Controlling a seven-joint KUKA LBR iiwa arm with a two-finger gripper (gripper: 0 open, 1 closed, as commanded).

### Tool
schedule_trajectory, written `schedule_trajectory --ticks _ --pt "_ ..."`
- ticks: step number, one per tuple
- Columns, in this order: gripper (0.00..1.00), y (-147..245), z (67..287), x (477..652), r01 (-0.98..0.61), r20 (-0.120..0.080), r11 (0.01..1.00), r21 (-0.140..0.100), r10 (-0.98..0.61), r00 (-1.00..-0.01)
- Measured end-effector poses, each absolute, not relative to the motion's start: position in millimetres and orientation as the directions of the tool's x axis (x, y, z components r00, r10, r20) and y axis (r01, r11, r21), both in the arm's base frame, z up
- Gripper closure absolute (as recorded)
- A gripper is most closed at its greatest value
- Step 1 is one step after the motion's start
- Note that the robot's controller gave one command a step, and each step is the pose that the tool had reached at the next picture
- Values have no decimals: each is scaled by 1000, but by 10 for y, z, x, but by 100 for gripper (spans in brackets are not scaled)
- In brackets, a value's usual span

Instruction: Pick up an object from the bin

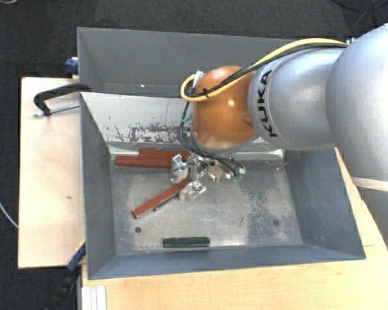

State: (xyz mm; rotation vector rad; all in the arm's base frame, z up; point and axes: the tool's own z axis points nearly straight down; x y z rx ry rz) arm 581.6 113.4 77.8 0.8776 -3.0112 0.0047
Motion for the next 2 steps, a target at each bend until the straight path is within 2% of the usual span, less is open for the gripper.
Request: schedule_trajectory --ticks 1,2 --pt "100 1136 778 5818 -537 4 843 -2 -537 -843" --pt "100 1130 2265 5651 -534 -7 846 -2 -534 -846"
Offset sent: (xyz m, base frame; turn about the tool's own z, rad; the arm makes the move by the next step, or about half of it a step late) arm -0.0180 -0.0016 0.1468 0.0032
